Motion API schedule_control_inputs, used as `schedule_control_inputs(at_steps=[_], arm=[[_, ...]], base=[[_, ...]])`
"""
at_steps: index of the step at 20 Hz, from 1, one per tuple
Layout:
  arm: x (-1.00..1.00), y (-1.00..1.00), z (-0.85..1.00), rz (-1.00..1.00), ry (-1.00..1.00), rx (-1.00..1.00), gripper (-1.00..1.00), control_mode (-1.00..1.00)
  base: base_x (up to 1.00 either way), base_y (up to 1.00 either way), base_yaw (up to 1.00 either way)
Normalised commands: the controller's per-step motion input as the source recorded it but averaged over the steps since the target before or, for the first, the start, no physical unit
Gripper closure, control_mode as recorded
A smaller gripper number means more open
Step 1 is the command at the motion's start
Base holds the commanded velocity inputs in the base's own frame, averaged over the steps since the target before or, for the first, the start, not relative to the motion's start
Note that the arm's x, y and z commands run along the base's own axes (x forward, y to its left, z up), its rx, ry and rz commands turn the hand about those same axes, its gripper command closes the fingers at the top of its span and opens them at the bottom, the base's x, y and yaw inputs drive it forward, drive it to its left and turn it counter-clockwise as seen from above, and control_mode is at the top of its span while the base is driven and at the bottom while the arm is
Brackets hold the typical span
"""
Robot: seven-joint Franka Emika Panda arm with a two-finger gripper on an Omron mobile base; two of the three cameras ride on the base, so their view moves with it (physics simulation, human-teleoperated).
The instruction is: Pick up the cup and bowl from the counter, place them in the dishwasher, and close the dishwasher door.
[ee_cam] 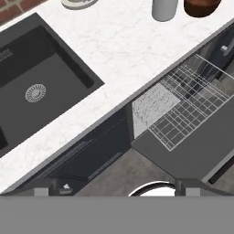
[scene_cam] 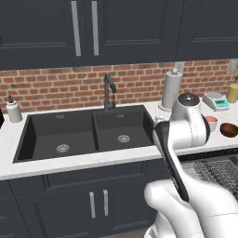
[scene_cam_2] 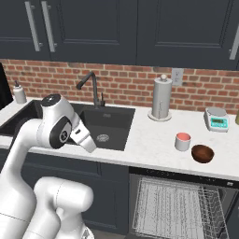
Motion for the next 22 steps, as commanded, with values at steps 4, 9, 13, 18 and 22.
schedule_control_inputs(at_steps=[4, 9, 13, 18, 22], arm=[[0.00, 0.00, 0.00, 0.00, 0.00, 0.00, -1.00, 1.00], [0.00, 0.00, 0.00, 0.00, 0.00, 0.00, -1.00, 1.00], [0.00, 0.00, 0.00, 0.00, 0.00, 0.00, -1.00, 1.00], [0.00, 0.00, 0.00, 0.00, 0.00, 0.00, -1.00, 1.00], [0.00, 0.00, 0.00, 0.00, 0.00, 0.00, -1.00, 1.00]], base=[[-0.01, 0.00, -0.02], [-0.31, 0.00, -0.11], [-0.24, 0.00, -0.24], [-0.16, 0.08, -0.32], [-0.22, 0.32, -0.34]])
